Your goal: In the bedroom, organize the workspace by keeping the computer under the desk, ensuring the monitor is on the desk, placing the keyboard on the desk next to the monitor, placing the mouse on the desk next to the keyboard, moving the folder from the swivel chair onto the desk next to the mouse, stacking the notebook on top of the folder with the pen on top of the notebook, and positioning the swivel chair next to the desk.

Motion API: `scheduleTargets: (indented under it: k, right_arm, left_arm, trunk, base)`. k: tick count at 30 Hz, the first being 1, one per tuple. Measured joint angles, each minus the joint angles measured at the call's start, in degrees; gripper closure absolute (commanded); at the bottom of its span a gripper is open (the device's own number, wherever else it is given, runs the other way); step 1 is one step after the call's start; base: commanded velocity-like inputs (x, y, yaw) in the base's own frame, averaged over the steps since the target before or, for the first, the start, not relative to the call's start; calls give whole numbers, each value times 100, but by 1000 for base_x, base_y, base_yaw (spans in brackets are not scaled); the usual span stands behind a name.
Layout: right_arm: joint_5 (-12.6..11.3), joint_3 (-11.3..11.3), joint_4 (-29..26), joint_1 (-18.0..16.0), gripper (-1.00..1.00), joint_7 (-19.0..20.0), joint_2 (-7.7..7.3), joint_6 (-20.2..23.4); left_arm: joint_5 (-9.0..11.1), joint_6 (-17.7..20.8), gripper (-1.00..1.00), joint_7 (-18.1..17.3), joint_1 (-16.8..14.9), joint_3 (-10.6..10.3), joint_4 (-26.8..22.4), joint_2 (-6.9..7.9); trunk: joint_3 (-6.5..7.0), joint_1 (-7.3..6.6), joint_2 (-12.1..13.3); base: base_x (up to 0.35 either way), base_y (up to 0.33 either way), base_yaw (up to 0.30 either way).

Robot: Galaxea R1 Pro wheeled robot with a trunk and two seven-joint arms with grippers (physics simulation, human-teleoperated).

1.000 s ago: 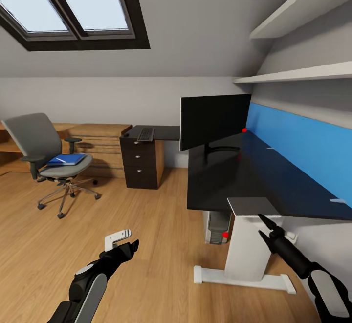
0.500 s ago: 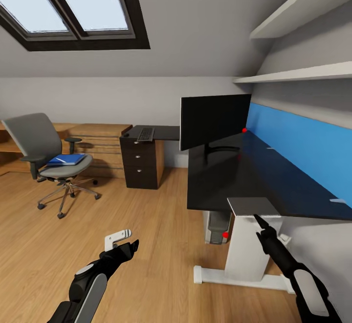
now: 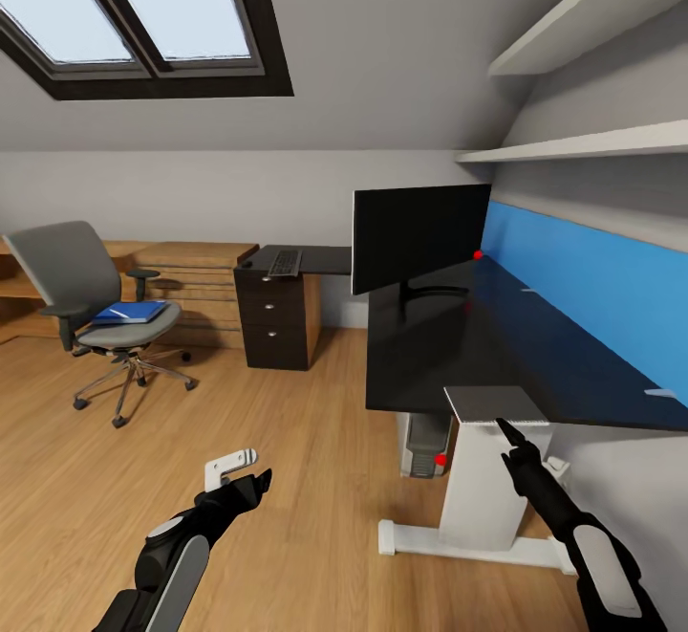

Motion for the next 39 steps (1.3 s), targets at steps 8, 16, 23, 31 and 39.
scheduleTargets:
  k: [8,16,23,31,39]
  right_arm:
    - [6,0,-1,-2,-100,-2,19,-1]
    - [7,0,-1,-2,-100,-2,19,-1]
    - [7,0,-1,-2,-100,-2,20,-8]
    - [7,0,-1,-2,-100,-2,20,-10]
    - [7,0,-1,-2,-100,-2,20,-10]
  left_arm:
    - [-1,2,-100,-19,0,-1,62,10]
    - [-5,-5,-100,-21,0,-1,83,11]
    - [-3,3,-100,-21,0,-1,85,11]
    - [-5,-4,-100,-20,0,-1,85,11]
    - [1,3,-100,-20,0,-1,92,11]
  trunk:
    - [0,0,0]
    - [0,-2,0]
    - [0,0,0]
    - [0,-1,0]
    - [0,0,0]
  base:
    - [69,43,0]
    - [78,17,0]
    - [57,9,0]
    - [43,1,0]
    - [29,0,0]
